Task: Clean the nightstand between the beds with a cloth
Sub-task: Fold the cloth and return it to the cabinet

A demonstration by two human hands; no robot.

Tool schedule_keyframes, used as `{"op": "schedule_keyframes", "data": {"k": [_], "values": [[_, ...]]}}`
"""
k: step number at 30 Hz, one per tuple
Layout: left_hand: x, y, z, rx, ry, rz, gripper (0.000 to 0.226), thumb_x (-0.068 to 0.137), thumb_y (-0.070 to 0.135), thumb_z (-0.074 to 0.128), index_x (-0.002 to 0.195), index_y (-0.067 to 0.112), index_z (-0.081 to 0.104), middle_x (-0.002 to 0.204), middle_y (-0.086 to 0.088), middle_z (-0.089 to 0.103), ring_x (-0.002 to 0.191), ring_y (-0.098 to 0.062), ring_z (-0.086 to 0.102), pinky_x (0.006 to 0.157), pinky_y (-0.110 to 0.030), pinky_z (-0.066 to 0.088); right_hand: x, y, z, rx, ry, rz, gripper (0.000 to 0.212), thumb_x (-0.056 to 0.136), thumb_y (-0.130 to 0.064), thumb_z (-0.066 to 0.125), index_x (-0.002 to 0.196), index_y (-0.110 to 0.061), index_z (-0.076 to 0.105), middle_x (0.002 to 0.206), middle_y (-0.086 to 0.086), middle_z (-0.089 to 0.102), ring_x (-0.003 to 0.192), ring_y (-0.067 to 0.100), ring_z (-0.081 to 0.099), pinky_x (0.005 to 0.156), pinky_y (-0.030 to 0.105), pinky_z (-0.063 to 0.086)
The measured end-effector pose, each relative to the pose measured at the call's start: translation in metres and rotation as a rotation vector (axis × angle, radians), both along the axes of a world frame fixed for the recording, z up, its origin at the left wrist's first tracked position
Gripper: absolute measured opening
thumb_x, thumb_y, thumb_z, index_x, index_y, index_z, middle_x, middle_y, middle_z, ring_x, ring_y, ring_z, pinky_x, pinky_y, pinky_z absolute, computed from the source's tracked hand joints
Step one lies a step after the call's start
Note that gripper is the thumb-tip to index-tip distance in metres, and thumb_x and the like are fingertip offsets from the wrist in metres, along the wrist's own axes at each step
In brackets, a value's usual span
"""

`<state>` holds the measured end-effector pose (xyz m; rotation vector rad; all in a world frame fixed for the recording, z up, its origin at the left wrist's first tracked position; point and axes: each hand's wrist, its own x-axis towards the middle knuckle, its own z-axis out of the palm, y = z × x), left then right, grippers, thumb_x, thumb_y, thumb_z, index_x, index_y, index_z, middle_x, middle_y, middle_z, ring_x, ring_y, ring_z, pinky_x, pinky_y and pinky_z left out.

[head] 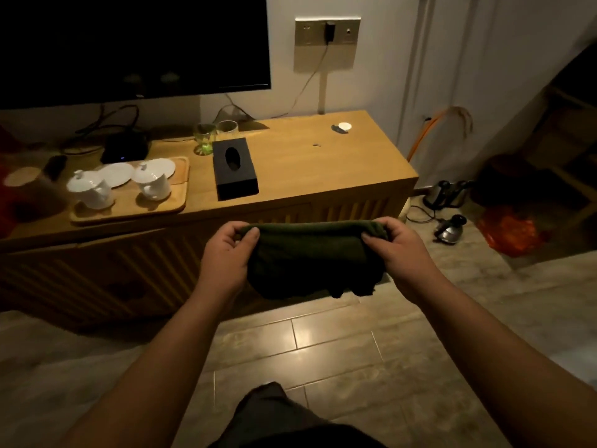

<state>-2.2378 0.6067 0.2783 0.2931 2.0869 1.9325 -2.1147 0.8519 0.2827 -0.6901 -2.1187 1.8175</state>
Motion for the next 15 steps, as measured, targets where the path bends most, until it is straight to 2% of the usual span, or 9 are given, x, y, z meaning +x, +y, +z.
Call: {"op": "schedule_keyframes", "data": {"k": [2, 4, 7, 12, 15], "values": [[-0.015, 0.007, 0.0, 0.005, -0.006, -0.015, 0.008, 0.095, 0.025, 0.057, 0.096, 0.026, 0.065, 0.086, 0.005, 0.07, 0.079, -0.01, 0.068, 0.058, -0.025, 0.056, -0.016, 0.003, 0.0, -0.01, -0.008, -0.012, 0.013, 0.088, -0.023, 0.064, 0.088, -0.036, 0.068, 0.097, -0.001, 0.069, 0.097, 0.023, 0.065, 0.073, 0.038, 0.058], [-0.071, 0.027, 0.003, -0.007, -0.017, -0.043, 0.008, 0.095, 0.025, 0.057, 0.095, 0.025, 0.064, 0.083, 0.009, 0.071, 0.077, -0.007, 0.068, 0.057, -0.023, 0.055, -0.066, 0.022, 0.003, -0.023, -0.019, -0.055, 0.013, 0.088, -0.022, 0.065, 0.089, -0.035, 0.068, 0.096, -0.001, 0.069, 0.096, 0.023, 0.066, 0.074, 0.039, 0.059], [-0.127, 0.053, 0.003, -0.022, -0.018, -0.045, 0.01, 0.096, 0.021, 0.057, 0.09, 0.024, 0.064, 0.079, 0.005, 0.07, 0.07, 0.0, 0.067, 0.052, -0.016, 0.051, -0.116, 0.042, 0.007, -0.02, -0.045, -0.072, 0.013, 0.088, -0.02, 0.065, 0.088, -0.033, 0.069, 0.094, -0.002, 0.07, 0.095, 0.021, 0.066, 0.074, 0.037, 0.058], [-0.201, 0.095, -0.021, -0.067, -0.069, -0.07, 0.008, 0.097, 0.018, 0.055, 0.092, 0.018, 0.062, 0.085, 0.0, 0.069, 0.071, -0.002, 0.067, 0.056, -0.02, 0.054, -0.193, 0.086, -0.011, -0.021, -0.123, -0.087, 0.008, 0.088, -0.01, 0.065, 0.096, -0.01, 0.065, 0.1, 0.018, 0.068, 0.098, 0.033, 0.065, 0.087, 0.054, 0.053], [-0.243, 0.126, -0.038, -0.092, -0.101, -0.039, 0.009, 0.097, 0.017, 0.054, 0.093, 0.015, 0.061, 0.087, 0.0, 0.068, 0.073, -0.003, 0.067, 0.057, -0.018, 0.054, -0.243, 0.12, -0.029, -0.018, -0.179, -0.055, 0.01, 0.089, -0.012, 0.065, 0.098, -0.008, 0.065, 0.1, 0.015, 0.069, 0.096, 0.028, 0.066, 0.088, 0.052, 0.054]]}}
